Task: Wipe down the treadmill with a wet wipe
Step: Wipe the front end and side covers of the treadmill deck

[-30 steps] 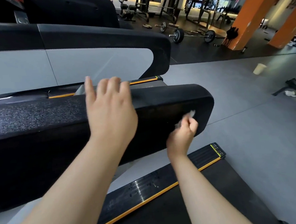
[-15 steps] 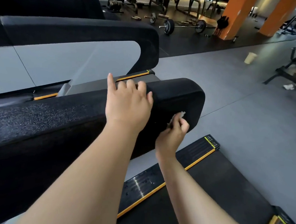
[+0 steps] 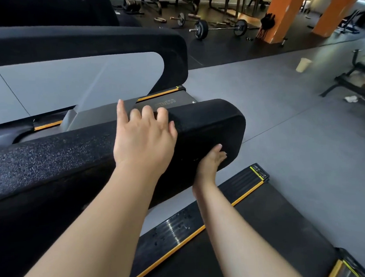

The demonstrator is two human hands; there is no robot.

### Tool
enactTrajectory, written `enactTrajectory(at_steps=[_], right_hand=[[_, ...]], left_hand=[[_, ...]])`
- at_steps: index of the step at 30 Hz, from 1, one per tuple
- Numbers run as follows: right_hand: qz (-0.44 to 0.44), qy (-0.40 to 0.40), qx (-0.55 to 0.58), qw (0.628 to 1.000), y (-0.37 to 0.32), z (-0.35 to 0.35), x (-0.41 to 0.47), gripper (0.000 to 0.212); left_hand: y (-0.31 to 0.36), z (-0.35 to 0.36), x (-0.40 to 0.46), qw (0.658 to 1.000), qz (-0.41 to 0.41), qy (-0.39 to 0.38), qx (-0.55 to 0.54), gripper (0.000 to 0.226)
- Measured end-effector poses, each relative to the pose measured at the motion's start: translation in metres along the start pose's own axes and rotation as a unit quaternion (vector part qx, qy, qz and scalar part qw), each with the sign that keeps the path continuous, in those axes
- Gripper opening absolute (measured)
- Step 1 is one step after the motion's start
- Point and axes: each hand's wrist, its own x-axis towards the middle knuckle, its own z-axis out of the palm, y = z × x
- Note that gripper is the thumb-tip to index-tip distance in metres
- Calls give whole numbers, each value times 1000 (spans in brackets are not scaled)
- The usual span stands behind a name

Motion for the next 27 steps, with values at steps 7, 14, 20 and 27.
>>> enactTrajectory(at_steps=[7, 14, 20, 27], right_hand=[[-383, -71, -121, 913, -8, 14, -20, 67], [-307, -28, -82, 948, -12, 15, -9, 71], [-330, -18, -136, 934, -14, 4, 5, 66], [-322, -60, -98, 940, -13, 5, -12, 66]], left_hand=[[2, 7, 3, 999, 2, 38, 24, 47], [2, 8, 3, 998, 2, 48, 27, 49], [2, 10, 4, 998, 3, 58, 30, 46], [1, 10, 3, 997, 4, 59, 43, 51]])
